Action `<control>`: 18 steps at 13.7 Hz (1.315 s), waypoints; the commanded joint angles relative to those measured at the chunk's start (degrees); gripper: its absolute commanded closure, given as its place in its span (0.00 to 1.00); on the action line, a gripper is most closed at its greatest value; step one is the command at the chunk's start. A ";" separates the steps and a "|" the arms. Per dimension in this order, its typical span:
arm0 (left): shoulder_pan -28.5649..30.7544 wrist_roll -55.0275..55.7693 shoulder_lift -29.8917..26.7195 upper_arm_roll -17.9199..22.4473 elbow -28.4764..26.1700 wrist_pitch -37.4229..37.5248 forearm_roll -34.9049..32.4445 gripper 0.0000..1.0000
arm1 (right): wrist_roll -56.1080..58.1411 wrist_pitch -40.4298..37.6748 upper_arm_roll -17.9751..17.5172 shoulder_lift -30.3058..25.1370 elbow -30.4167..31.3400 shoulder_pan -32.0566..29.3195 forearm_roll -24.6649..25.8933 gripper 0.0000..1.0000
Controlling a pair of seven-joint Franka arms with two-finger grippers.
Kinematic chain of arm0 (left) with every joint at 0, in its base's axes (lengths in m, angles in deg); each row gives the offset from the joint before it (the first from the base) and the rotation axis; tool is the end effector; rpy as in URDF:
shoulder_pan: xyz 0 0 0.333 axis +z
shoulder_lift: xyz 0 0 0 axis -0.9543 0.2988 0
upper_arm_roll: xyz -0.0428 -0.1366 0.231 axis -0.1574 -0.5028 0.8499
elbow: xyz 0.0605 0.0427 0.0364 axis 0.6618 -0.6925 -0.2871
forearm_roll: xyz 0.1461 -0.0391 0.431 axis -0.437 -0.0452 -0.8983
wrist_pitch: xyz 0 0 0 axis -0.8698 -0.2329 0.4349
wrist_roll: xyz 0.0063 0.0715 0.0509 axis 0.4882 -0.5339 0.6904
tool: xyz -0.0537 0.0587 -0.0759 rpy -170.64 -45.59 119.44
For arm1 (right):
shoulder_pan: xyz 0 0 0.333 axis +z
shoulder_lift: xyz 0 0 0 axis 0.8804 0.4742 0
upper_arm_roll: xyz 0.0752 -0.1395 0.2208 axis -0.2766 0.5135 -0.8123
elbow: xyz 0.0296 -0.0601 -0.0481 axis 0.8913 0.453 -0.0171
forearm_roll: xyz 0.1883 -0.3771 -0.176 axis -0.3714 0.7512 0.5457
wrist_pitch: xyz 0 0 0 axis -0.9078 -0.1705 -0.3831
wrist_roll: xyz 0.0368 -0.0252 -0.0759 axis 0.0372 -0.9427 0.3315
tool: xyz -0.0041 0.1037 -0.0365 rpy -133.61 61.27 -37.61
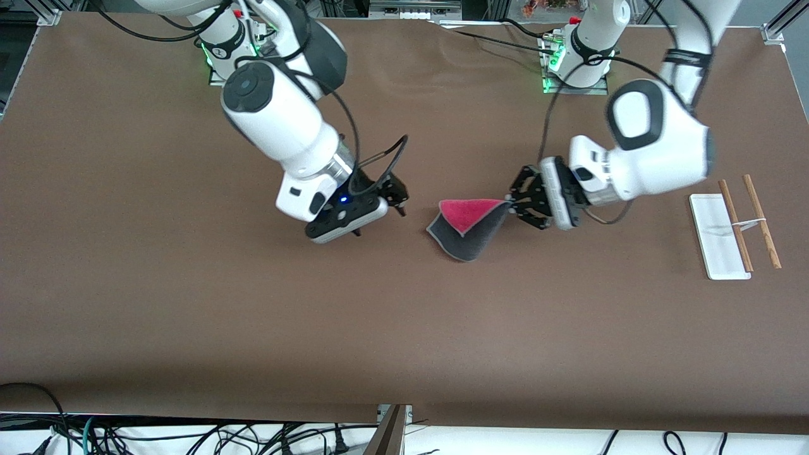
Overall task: Pass towel and hang on rack
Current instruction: 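Carry the towel with the left gripper over the wooden rack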
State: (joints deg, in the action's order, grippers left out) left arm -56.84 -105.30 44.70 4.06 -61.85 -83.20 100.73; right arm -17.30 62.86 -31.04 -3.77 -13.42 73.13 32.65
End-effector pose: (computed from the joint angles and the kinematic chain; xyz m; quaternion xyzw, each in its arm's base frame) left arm 0.6302 -0.1788 0.3266 0.7740 -0.5135 0.1773 0.3252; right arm 0.6384 0.4419 0.4334 -0.9733 -0.1419 -0.0904 0.1560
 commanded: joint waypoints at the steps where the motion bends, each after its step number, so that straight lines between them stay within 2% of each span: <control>1: 4.96 0.14 1.42 -0.40 7.57 11.19 -10.00 1.00 | 0.28 -8.55 1.48 -3.06 -2.79 -2.37 0.73 0.00; 3: 8.73 0.05 2.13 -0.40 11.44 17.52 -18.36 1.00 | 0.19 -11.37 5.61 -7.18 -2.53 -4.04 0.82 0.00; 4: 11.19 0.14 2.04 -0.22 12.85 20.60 -20.92 1.00 | 0.19 -12.69 6.59 -9.21 -1.92 -5.35 0.90 0.00; 6: 17.51 0.05 2.30 1.09 16.97 25.45 -27.50 1.00 | 0.54 -15.15 10.97 -12.03 -0.52 -7.65 0.82 0.00; 9: 24.90 0.05 5.98 1.53 23.57 27.31 -37.44 1.00 | 1.76 -15.60 19.32 -15.72 3.96 -8.79 0.20 0.00; 11: 27.90 -0.12 7.92 3.89 24.11 26.88 -40.54 1.00 | 8.42 -19.01 20.39 -18.01 4.76 -11.85 0.29 0.00; 13: 28.61 -0.56 11.60 9.42 25.42 26.70 -40.55 1.00 | 11.26 -23.74 20.75 -20.38 5.11 -14.50 0.11 0.00; 15: 28.61 -1.35 15.29 13.82 30.24 26.61 -40.98 1.00 | 10.83 -31.13 21.19 -22.31 5.12 -14.95 0.55 0.00; 18: 28.61 -4.51 19.08 17.78 36.41 26.08 -43.27 1.00 | 11.44 -33.97 21.71 -24.25 6.86 -14.95 0.90 0.00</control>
State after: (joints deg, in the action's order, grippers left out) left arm -27.50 -108.16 60.58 20.18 -31.94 -58.53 59.39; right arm -6.73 29.40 -9.48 -25.28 -10.46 58.24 33.12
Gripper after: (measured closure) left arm 0.982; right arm 0.000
